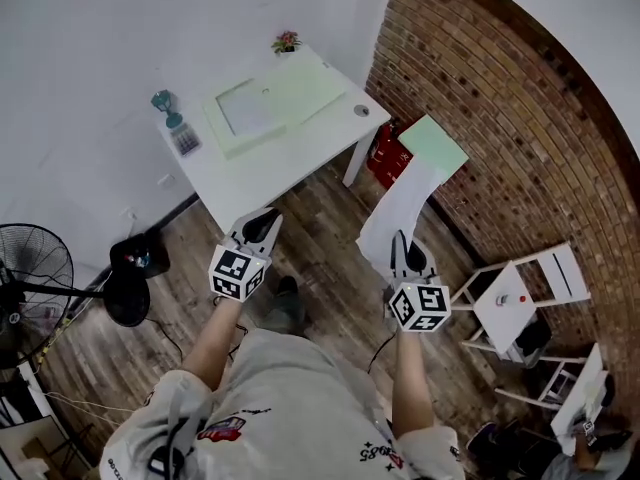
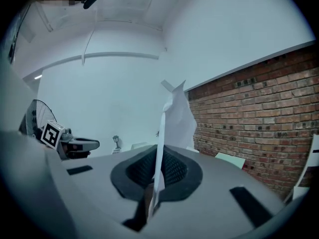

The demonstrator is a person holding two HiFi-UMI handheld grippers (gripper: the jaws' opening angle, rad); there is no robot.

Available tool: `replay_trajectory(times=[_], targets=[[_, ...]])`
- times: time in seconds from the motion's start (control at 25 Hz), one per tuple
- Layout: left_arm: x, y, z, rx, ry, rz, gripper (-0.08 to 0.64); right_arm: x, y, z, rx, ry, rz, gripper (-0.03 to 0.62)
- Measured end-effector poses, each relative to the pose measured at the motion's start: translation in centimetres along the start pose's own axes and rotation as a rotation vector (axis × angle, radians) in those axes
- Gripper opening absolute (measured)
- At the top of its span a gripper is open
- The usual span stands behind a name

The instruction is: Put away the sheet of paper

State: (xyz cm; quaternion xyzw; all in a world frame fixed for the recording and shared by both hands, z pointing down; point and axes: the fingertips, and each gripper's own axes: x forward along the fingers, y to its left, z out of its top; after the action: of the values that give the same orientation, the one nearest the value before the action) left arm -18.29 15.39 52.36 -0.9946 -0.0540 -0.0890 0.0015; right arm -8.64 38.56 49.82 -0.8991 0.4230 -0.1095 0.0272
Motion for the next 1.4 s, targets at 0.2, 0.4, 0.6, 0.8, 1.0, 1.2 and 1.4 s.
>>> replay_trajectory(times=[0.2, 0.4, 0.6, 0.8, 1.0, 1.2, 1.4], targets=[[5.9, 5.4, 1.3, -0.010, 0.000, -0.018, 0.044, 7.5, -1.4, 2.6, -0.011, 0.000, -0.006, -0.003], [10.3, 12.2, 2.9, -0.022, -0.011, 0.001, 0.044, 15.2, -1.7, 5.4, -0.036, -0.001, 0.009, -0.003], [12.1, 18.6, 3.2, -0.033, -0.013, 0.060, 0.044, 22.7, -0.1, 7.7, -0.061, -0.016, 0.075, -0.003], [12.6, 24.0, 3.5, -0.049, -0.017, 0.149, 0.044, 29.7, 2.1, 9.4, -0.086, -0.013, 0.179, -0.003], [12.8, 29.7, 3.2, -0.080, -0.014, 0.291, 0.044, 38.0, 4.7, 10.7, -0.108, -0.002, 0.333, -0.003], [14.1, 34.5, 3.3, -0.106, -0.008, 0.472, 0.044, 46.8, 6.5, 12.2, -0.150, 0.004, 0.514, -0.003], [16.3, 37.7, 3.5, -0.158, 0.010, 0.647, 0.044, 54.0, 8.5, 13.2, -0.200, 0.059, 0.715, -0.003]])
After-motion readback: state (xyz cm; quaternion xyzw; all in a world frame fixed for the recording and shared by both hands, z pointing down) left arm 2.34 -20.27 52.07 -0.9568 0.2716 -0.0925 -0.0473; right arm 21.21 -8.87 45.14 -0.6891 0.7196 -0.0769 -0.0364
